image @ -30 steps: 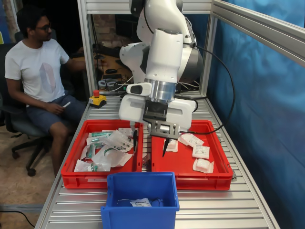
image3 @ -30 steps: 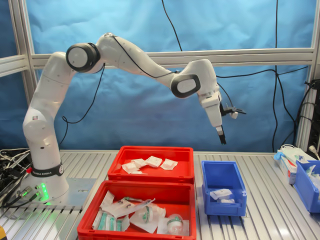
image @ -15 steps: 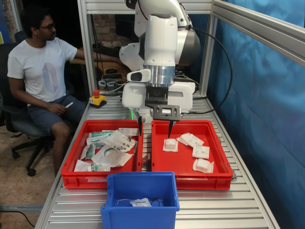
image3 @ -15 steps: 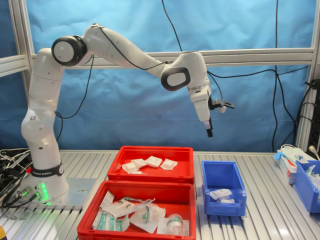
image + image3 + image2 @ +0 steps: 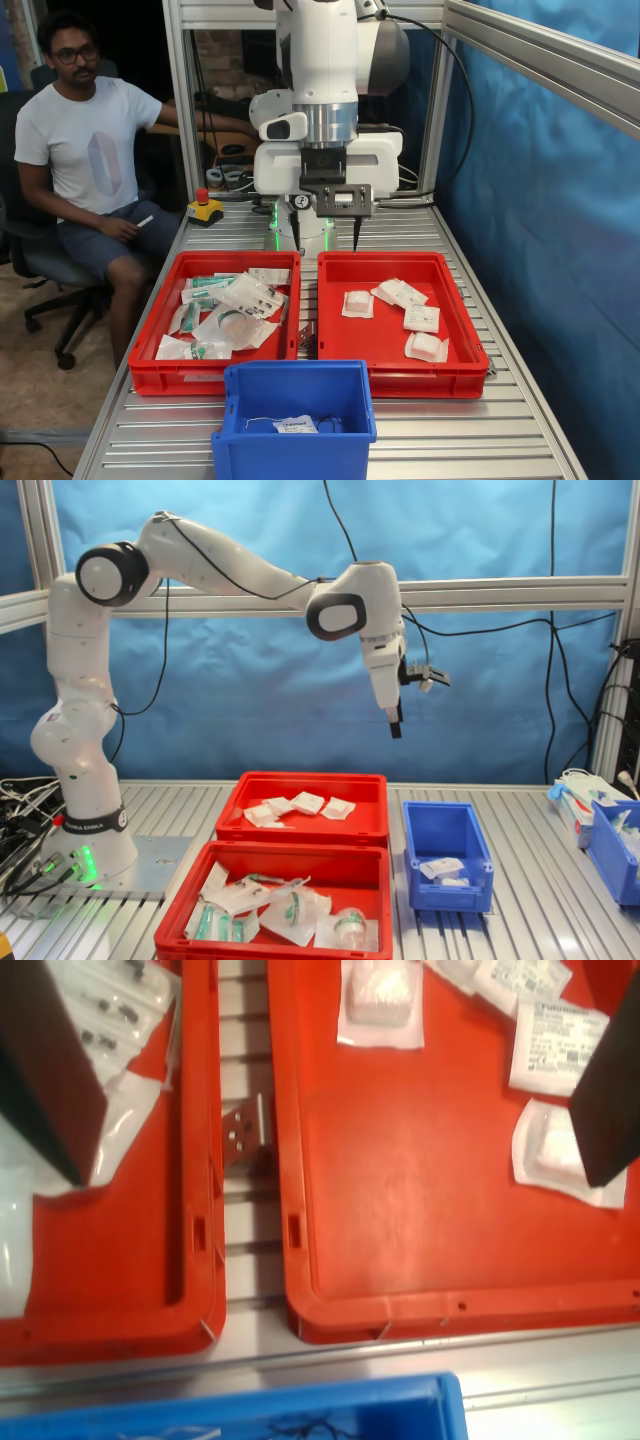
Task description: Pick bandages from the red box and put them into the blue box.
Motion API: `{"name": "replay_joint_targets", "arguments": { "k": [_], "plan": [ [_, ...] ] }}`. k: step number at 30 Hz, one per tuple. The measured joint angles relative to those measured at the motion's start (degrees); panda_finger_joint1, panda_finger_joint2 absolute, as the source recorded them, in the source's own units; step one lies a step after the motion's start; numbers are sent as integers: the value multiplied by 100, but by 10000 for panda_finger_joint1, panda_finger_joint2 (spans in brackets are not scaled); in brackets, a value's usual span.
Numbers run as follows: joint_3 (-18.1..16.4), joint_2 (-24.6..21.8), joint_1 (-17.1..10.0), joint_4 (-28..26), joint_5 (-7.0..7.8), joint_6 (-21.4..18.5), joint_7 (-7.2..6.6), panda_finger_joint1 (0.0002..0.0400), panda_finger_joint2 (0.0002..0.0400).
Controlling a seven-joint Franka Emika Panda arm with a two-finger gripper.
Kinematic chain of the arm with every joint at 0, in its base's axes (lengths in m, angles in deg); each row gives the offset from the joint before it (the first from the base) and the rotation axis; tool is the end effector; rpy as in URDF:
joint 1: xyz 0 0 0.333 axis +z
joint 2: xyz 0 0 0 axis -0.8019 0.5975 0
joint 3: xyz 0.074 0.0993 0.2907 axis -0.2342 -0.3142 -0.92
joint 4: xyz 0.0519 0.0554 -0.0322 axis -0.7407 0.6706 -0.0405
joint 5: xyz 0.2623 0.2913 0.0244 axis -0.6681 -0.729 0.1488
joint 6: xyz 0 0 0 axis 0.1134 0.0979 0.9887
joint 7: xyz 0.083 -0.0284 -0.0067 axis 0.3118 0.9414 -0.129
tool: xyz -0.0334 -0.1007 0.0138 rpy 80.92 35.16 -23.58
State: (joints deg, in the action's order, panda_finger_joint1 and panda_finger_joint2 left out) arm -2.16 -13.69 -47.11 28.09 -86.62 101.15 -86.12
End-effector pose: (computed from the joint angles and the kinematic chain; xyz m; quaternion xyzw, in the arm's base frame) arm 0.6261 0.0286 0.4706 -0.8920 0.4396 -0.0948 0.0456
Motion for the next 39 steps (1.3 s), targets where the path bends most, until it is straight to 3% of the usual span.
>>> {"name": "replay_joint_targets", "arguments": {
  "k": [2,11,23,39],
  "plan": [
    [-245,-182,-271,156,0,-42,0,400,400],
    [-653,-733,-720,841,0,-85,0,400,400],
    [-786,-1150,-824,1248,0,-108,0,400,400],
    [-823,-1242,-862,1365,0,-113,0,400,400]
  ]
}}
